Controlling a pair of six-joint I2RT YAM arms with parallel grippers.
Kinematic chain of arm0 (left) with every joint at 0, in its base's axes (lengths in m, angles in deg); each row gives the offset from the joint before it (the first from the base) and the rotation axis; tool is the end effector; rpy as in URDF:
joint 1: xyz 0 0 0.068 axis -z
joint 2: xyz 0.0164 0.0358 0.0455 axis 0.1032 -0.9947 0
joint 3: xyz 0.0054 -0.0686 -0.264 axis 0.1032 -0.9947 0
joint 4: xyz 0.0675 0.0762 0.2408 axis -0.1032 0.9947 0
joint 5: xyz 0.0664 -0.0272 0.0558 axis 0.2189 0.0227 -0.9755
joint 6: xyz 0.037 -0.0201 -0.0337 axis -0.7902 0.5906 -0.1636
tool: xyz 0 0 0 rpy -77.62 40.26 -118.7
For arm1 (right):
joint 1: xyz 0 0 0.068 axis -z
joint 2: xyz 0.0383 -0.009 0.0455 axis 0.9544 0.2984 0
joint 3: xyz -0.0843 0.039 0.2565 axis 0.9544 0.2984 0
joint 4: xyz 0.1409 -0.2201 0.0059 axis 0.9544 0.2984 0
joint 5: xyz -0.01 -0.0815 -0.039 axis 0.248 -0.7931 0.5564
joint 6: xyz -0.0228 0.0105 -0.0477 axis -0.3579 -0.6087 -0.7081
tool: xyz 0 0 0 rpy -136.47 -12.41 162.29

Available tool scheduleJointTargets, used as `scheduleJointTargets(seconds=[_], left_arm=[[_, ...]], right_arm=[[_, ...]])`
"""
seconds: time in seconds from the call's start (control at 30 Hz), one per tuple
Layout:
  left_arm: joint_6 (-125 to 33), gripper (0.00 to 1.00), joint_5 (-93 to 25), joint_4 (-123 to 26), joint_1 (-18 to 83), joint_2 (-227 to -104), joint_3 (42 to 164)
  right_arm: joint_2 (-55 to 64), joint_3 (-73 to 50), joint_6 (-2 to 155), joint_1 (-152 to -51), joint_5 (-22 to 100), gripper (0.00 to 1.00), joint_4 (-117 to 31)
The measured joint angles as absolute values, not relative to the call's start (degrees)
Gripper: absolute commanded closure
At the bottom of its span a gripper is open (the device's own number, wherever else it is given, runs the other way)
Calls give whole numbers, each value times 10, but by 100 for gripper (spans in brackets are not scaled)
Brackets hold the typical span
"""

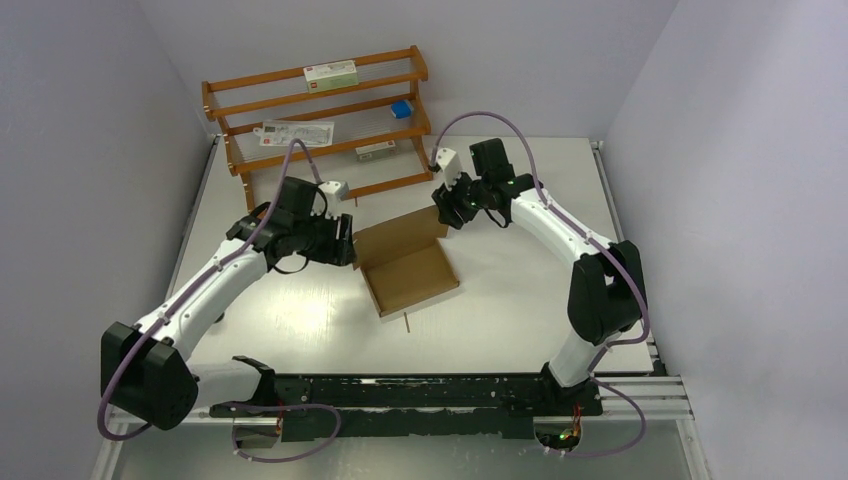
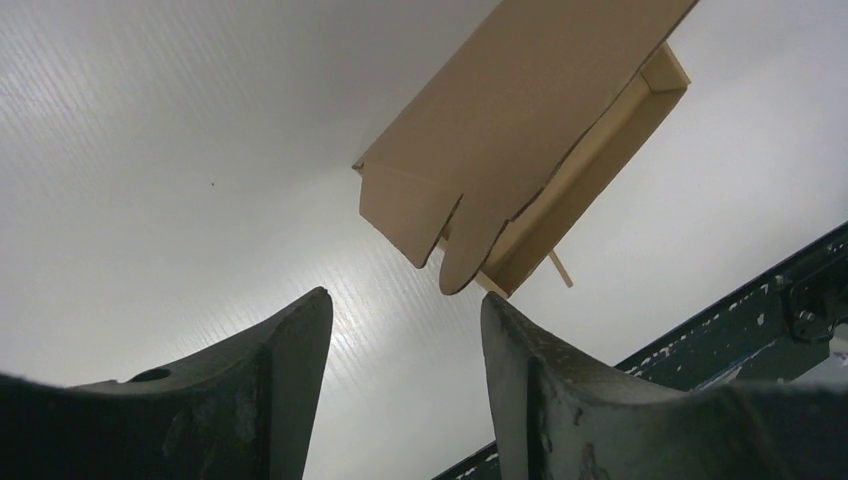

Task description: Fold the paper box

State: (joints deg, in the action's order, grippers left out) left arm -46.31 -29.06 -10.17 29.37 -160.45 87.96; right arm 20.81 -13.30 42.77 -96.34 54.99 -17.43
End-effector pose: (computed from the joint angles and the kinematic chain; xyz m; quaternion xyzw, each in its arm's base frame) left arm 0.2316 -0.1091 0.2810 0.1369 0.9232 -0.2034 0.2958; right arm 0.3397 0.1645 0.2712 -0.4570 0.7891 0.1781 0.3698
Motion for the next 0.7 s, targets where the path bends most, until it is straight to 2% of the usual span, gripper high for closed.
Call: scheduleJointTargets(seconds=[0.27, 0.53, 0.7], left_arm=[[-474, 47, -262, -112, 294, -1613, 880], [-476, 55, -247, -140, 294, -1620, 865], [-477, 59, -241, -164, 294, -1620, 834]], right_arm=[[211, -131, 430, -963, 574, 68, -163], [211, -103, 455, -963, 589, 80, -182], [203, -69, 476, -963, 592, 83, -207]])
